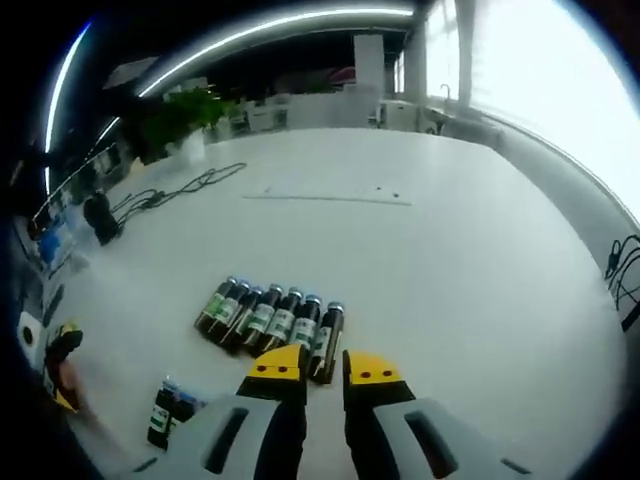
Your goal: Grip medicine bottles put into box
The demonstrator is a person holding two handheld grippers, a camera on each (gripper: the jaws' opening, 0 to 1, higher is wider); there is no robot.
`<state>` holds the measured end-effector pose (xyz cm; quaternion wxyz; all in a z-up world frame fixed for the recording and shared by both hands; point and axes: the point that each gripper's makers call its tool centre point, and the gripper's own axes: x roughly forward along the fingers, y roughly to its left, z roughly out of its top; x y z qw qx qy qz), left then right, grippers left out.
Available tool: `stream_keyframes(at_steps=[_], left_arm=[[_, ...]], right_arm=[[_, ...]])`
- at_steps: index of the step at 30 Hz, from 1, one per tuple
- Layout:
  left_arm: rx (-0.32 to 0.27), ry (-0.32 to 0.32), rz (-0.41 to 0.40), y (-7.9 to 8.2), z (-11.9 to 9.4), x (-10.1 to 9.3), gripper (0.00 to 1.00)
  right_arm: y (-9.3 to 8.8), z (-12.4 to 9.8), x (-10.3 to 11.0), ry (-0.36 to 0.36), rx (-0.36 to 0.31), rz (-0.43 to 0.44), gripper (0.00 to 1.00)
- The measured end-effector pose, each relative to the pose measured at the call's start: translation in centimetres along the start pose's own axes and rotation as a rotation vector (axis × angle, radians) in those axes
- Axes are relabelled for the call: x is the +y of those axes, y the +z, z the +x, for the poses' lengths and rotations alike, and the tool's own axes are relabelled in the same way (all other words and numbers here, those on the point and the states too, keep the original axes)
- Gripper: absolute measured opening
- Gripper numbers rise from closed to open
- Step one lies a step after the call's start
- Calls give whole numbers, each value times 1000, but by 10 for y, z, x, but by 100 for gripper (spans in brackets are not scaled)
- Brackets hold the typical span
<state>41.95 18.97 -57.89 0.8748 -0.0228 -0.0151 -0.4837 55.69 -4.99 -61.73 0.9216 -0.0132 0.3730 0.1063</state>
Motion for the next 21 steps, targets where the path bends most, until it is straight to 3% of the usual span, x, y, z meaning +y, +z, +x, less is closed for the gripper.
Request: stream_keyframes(at_steps=[8, 10, 21], left_arm=[[-3, 1, 0, 0, 0, 0, 48], [-3, 2, 2, 0, 0, 0, 48], [-9, -5, -2, 2, -1, -1, 48]], right_arm=[[-1, 18, -6, 15, 84, -12, 13], [-1, 21, -7, 31, 87, 35, 14], [-7, 31, -8, 10, 106, 44, 11]])
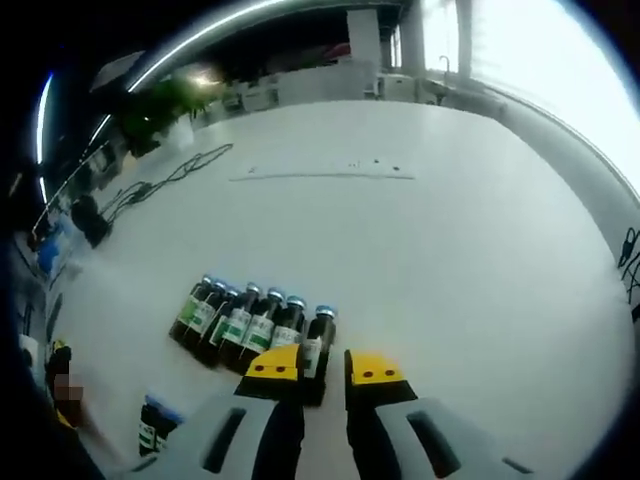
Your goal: Grip medicine bottles put into box
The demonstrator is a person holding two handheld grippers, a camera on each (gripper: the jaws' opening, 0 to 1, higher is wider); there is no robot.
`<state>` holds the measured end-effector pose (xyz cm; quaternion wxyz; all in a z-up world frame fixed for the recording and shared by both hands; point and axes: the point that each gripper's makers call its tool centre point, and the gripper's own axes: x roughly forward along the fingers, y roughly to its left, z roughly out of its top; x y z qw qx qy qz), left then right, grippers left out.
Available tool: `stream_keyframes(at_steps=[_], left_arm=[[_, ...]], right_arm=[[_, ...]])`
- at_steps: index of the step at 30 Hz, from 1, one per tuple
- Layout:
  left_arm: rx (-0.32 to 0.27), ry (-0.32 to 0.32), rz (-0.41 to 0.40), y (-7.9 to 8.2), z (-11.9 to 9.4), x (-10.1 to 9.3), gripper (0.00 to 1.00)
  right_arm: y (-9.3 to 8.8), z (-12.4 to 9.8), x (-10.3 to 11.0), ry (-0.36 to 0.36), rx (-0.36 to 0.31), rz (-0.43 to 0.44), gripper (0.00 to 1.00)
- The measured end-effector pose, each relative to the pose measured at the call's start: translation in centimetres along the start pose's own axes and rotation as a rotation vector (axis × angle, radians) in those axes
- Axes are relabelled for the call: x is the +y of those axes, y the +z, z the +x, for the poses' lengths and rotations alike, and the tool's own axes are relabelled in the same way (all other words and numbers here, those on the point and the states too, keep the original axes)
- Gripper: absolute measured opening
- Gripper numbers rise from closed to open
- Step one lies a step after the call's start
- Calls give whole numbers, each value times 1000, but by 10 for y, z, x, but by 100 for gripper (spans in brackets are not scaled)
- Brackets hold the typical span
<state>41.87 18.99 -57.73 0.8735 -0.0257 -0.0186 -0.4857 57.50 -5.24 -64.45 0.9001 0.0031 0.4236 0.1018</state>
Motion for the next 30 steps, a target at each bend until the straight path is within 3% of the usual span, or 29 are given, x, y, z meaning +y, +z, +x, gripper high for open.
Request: stream_keyframes(at_steps=[19, 30], left_arm=[[-6, 1, -9, 1, 0, 1, 48], [-8, 0, -13, 1, 0, 1, 48]], right_arm=[[-7, 3, -2, -10, 15, 50, 8], [1, -11, 1, -6, -38, 87, 7]])
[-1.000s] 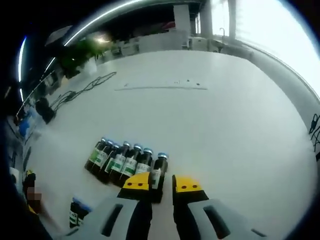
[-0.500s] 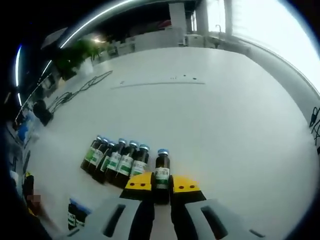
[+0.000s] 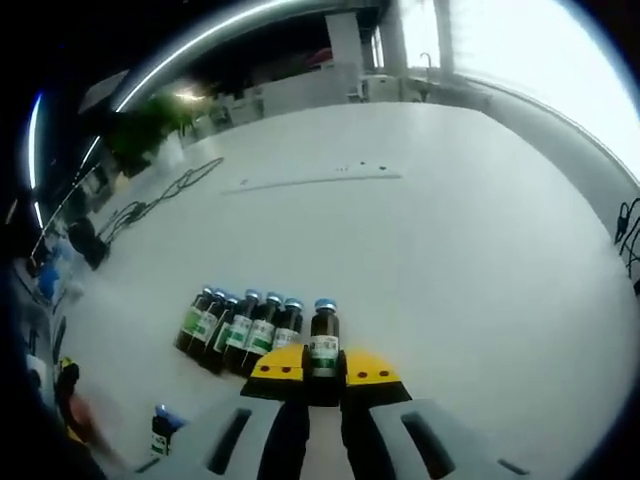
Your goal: Grip medicine bottles put into box
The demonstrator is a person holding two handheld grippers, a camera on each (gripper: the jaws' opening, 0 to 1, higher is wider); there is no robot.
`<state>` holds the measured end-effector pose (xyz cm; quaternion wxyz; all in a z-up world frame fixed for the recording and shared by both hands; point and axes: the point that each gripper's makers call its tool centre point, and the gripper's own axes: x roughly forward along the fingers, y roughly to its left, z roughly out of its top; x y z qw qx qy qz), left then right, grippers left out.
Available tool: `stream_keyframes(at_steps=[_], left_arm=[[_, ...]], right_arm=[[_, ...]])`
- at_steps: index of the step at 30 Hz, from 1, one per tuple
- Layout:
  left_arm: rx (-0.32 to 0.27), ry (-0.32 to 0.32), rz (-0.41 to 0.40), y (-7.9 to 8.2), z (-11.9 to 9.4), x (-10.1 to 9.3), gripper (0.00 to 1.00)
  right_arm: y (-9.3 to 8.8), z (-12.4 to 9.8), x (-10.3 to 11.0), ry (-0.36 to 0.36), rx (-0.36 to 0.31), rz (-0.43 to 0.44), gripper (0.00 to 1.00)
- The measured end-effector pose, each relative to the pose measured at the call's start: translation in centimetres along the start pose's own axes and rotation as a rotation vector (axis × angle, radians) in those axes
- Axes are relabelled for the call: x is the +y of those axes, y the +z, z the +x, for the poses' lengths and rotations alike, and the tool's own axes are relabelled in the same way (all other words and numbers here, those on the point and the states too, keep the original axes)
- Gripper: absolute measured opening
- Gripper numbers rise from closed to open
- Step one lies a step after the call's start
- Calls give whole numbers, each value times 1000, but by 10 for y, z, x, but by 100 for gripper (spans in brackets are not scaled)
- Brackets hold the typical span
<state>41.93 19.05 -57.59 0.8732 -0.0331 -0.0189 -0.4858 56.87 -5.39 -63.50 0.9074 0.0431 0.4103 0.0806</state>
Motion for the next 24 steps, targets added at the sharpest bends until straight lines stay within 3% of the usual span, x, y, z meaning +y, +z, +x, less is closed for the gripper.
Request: stream_keyframes(at_steps=[15, 24], left_arm=[[0, -4, 2, 0, 0, -1, 48], [6, -3, 2, -1, 0, -1, 48]], right_arm=[[1, -30, 11, 14, -81, 57, 8], [1, -53, 26, 38, -132, 47, 8]])
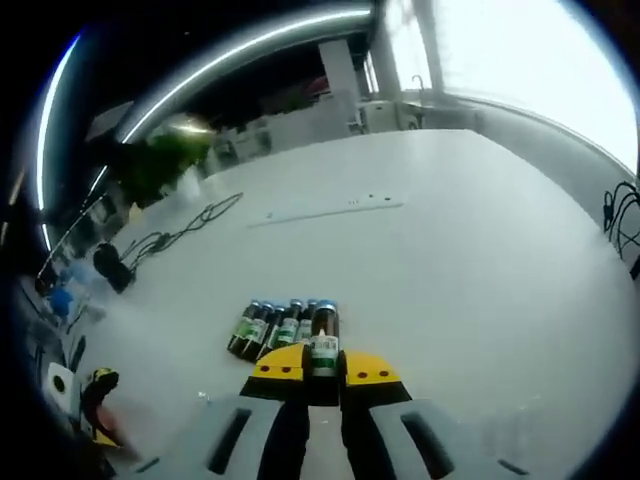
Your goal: Grip medicine bottles put into box
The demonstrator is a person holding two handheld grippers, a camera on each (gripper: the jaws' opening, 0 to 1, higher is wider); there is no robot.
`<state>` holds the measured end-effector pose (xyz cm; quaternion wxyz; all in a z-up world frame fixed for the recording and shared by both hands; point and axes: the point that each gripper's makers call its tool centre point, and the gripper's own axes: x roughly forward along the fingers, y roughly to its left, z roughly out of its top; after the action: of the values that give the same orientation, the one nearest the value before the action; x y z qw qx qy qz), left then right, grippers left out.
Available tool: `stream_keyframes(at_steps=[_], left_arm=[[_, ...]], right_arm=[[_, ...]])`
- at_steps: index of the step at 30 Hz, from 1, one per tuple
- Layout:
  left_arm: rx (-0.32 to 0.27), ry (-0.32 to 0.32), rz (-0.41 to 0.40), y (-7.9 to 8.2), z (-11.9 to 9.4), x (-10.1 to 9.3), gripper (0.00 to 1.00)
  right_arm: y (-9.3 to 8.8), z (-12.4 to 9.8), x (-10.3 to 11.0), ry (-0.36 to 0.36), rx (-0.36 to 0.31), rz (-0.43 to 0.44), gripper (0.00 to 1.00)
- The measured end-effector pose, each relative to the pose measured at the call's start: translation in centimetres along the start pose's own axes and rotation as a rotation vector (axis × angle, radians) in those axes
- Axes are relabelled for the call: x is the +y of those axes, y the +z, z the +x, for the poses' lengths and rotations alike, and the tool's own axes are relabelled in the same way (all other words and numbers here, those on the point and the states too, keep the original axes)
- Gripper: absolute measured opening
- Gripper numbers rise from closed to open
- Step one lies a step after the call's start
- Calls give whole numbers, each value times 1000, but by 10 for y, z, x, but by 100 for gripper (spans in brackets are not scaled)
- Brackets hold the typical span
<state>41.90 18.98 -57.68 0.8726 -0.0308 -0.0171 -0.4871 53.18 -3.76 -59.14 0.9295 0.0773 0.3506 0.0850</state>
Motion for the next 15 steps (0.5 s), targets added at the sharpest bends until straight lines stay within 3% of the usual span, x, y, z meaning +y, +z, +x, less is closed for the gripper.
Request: stream_keyframes(at_steps=[6, 15], left_arm=[[3, 1, 0, -1, 0, 0, 48], [2, -1, -1, 0, 1, 0, 48]], right_arm=[[-6, -11, 13, 36, -12, 53, 8], [-26, -20, 34, 58, -10, 63, 8]])
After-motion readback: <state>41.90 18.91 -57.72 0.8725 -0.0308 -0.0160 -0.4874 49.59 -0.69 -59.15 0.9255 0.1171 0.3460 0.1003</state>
